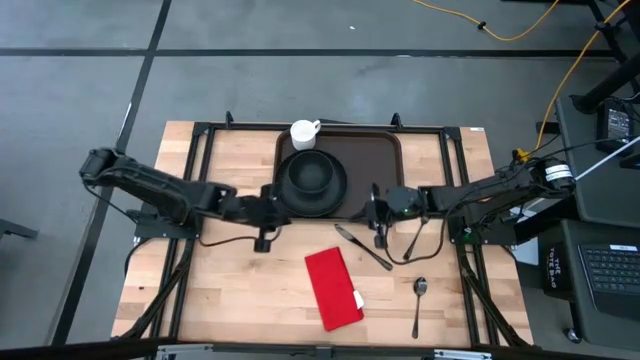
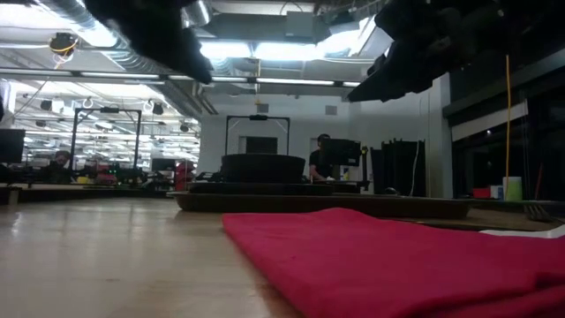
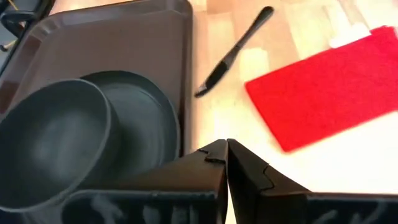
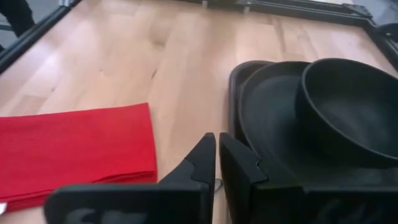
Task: Set up tray
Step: Put the red napkin on the brown serving tray to the right of the black plate
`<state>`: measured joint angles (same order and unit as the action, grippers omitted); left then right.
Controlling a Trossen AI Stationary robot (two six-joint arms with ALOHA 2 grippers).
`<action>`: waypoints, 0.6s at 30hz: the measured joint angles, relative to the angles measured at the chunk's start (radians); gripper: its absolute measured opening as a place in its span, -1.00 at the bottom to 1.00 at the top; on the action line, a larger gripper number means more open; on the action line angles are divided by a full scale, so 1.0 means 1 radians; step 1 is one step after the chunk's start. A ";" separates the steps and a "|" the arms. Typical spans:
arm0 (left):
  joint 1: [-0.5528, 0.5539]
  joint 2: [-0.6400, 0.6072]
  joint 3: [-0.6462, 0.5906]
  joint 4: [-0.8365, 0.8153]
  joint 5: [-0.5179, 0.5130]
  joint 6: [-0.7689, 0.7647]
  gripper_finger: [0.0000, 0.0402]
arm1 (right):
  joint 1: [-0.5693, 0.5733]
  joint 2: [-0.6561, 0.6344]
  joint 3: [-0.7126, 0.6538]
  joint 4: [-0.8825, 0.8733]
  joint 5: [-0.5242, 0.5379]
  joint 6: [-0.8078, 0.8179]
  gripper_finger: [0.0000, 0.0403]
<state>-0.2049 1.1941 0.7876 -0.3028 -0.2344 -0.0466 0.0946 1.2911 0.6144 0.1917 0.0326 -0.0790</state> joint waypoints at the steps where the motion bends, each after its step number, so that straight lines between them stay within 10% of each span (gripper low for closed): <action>1: -0.015 -0.019 -0.024 0.019 -0.014 -0.008 -0.99 | 0.003 0.000 0.000 0.000 0.000 0.005 -0.86; 18: -0.202 -0.101 -0.244 0.241 -0.242 -0.187 -0.98 | 0.014 0.000 0.000 0.023 0.002 -0.007 -0.86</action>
<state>-0.4066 1.0927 0.5434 -0.0613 -0.4762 -0.2337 0.1081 1.2911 0.6144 0.2150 0.0349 -0.0860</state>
